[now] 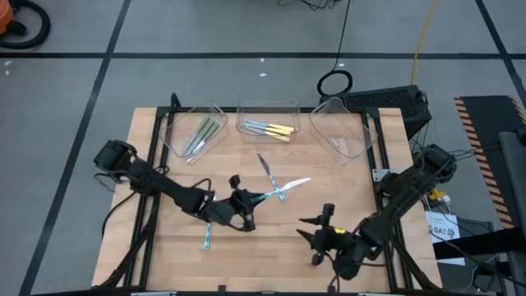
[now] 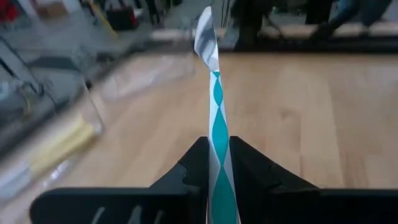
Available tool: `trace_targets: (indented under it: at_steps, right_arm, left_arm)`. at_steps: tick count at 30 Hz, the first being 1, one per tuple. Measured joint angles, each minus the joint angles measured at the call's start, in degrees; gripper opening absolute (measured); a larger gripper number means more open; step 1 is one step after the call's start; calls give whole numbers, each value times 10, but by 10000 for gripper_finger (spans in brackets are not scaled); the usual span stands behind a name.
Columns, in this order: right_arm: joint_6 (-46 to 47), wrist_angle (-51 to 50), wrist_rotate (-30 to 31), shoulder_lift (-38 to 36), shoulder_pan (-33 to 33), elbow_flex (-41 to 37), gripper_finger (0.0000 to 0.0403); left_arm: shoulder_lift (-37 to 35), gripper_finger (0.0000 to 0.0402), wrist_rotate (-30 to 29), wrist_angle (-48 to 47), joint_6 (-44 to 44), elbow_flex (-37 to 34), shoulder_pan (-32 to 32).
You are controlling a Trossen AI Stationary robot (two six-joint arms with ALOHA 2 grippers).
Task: Sort silverware by color (type)
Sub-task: Put the bottom right blue table knife into the right transparent bin
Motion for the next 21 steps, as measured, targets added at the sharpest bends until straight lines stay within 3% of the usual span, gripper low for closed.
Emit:
trace_targets:
  at_steps: [12, 21]
  right_arm:
    - [-30, 52, 15, 1, -12, -20, 155]
    - [-143, 184, 140, -2, 3, -20, 155]
  left_arm:
    - [4, 49, 22, -2, 159, 175, -2]
    - [4, 49, 55, 7, 177, 199, -2]
